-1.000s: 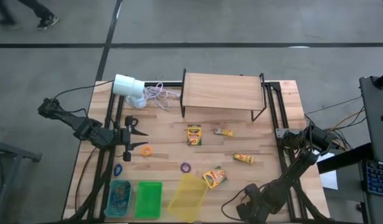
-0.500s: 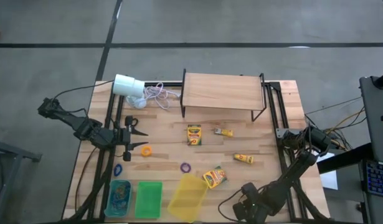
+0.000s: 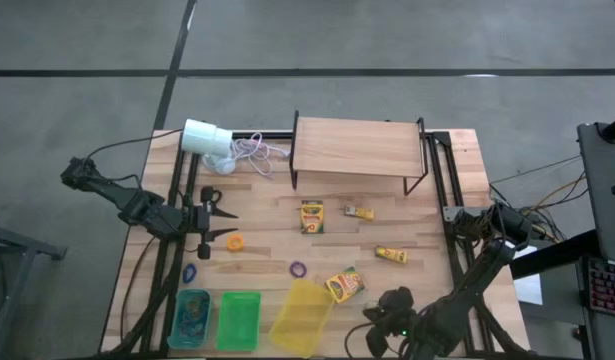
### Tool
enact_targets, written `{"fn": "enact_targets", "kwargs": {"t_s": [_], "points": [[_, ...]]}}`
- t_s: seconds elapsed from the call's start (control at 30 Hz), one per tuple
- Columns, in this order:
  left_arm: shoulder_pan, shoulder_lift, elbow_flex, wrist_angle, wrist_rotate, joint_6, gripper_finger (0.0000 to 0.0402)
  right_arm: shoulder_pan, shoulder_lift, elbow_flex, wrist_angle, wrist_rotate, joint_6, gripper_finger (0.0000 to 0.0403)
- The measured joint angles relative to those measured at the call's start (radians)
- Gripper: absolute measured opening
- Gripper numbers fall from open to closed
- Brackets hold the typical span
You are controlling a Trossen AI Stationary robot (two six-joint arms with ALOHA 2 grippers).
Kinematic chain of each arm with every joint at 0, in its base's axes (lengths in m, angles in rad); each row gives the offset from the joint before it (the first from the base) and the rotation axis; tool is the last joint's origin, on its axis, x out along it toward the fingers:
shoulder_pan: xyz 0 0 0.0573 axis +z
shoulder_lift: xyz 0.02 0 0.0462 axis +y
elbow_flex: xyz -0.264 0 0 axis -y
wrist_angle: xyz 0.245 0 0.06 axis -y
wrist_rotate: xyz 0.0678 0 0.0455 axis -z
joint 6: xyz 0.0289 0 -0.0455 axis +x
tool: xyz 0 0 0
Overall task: Pick & Place Office Desk Supplies
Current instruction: Put the green rubberband into the blue bin
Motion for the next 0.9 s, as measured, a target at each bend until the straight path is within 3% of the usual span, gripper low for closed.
{"fn": "enact_targets", "kwargs": {"t_s": [0.2, 0.3, 0.47, 0.6, 0.73, 0.9], "points": [[0.0, 0.0, 0.0, 0.0, 0.0, 0.0, 0.0148, -0.014, -0.002, -0.006, 0.005, 0.312, -0.13, 0.0008], [0.0, 0.0, 0.0, 0.0, 0.0, 0.0, 0.0148, -0.039, -0.002, -0.008, 0.006, 0.39, -0.186, 0.0008], [0.0, 0.0, 0.0, 0.0, 0.0, 0.0, 0.0148, -0.109, -0.002, -0.01, 0.073, 0.392, -0.339, 0.0008], [0.0, 0.0, 0.0, 0.0, 0.0, 0.0, 0.0148, -0.173, -0.002, -0.012, 0.257, 0.358, -0.657, 0.0008], [0.0, 0.0, 0.0, 0.0, 0.0, 0.0, 0.0148, -0.242, -0.002, -0.012, 0.466, 0.25, -1.019, 0.0008], [0.0, 0.0, 0.0, 0.0, 0.0, 0.0, 0.0148, -0.327, -0.002, -0.012, 0.658, 0.081, -1.305, 0.0008]]}}
